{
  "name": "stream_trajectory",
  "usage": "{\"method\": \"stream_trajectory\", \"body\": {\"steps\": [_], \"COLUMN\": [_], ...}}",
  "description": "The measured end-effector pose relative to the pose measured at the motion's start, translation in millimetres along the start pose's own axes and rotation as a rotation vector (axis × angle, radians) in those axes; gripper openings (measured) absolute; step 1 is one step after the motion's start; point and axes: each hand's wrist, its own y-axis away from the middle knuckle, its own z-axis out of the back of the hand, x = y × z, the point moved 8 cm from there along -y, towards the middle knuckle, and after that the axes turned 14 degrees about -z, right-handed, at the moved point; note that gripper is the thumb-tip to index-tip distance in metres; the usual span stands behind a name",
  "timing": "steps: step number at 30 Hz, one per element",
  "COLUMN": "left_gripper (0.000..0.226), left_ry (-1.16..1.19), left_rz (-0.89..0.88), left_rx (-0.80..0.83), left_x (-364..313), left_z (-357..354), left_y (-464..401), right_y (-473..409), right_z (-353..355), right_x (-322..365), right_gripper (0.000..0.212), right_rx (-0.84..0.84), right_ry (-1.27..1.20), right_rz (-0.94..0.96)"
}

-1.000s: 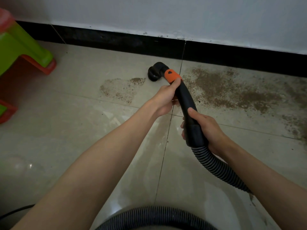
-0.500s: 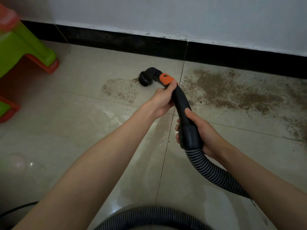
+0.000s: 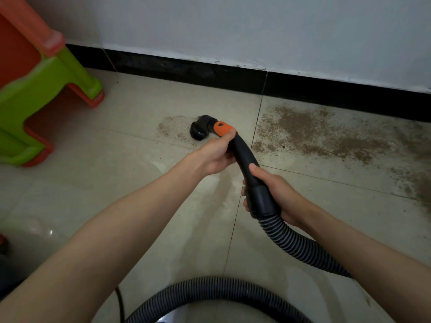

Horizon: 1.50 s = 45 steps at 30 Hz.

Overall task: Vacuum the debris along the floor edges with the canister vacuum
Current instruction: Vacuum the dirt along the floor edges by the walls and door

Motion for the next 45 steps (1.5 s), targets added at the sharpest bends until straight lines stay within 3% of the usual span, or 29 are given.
{"method": "stream_trajectory", "body": {"steps": [8, 20, 26, 31, 45], "left_gripper": [0.035, 0.038, 0.049, 0.04, 0.031], "left_ry": [-0.002, -0.049, -0.143, -0.196, -0.071], "left_rz": [-0.059, -0.08, -0.114, -0.164, -0.202], "left_rx": [-0.097, -0.039, -0.088, -0.102, -0.25], "left_x": [19, -2, -7, -12, -1], "left_z": [4, -13, -13, 0, 47], "left_y": [16, -9, -40, -54, -8], "right_y": [16, -3, -32, -46, -21], "right_z": [-3, 6, 5, -10, -35], "right_x": [-15, 3, 12, 14, -5], "right_gripper": [0.041, 0.04, 0.041, 0.041, 0.044], "right_rx": [-0.018, -0.15, -0.061, 0.046, 0.052], "right_ry": [0.048, -0.048, -0.179, -0.283, -0.053], "right_rz": [-0.031, 0.041, -0.001, -0.033, -0.081]}}
